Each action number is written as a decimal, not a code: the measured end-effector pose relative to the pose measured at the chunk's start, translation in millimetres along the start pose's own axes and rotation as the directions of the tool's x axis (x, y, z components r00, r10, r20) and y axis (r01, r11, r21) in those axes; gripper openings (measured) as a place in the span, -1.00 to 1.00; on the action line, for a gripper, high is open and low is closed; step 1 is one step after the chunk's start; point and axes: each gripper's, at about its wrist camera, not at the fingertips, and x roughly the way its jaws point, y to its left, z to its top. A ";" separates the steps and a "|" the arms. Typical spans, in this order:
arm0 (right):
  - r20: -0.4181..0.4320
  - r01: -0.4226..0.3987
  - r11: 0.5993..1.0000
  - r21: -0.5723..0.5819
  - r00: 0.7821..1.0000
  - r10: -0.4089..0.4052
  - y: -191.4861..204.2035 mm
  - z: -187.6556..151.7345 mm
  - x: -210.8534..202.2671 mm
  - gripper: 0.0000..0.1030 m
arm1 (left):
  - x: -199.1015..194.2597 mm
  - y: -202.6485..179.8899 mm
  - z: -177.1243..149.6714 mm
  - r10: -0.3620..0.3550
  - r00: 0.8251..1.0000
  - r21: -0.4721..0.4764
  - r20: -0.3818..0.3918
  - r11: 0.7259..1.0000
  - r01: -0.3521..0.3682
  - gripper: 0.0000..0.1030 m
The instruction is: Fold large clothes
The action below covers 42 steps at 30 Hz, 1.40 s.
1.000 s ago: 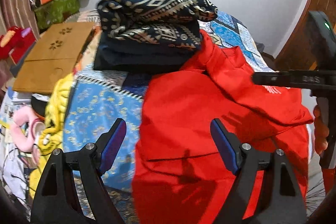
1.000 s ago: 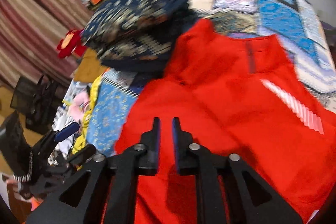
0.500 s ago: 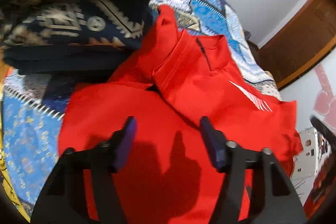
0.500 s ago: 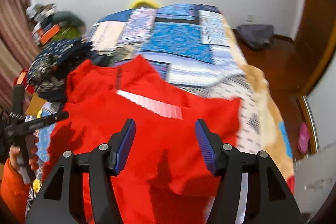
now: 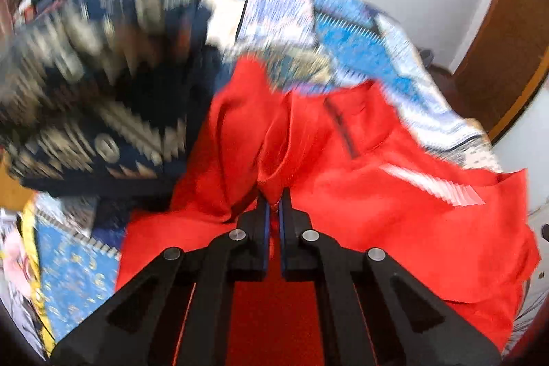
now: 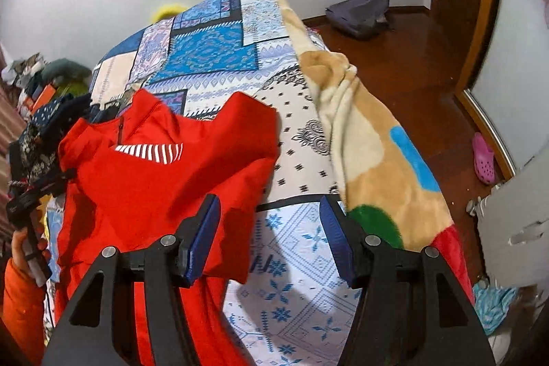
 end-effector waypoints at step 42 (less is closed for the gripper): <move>-0.168 -0.156 0.982 -0.105 0.976 0.137 46.3 17.1 42.9 0.21 | -25.3 197.4 -102.7 -0.100 0.975 -0.300 -0.198 0.953 0.037 0.24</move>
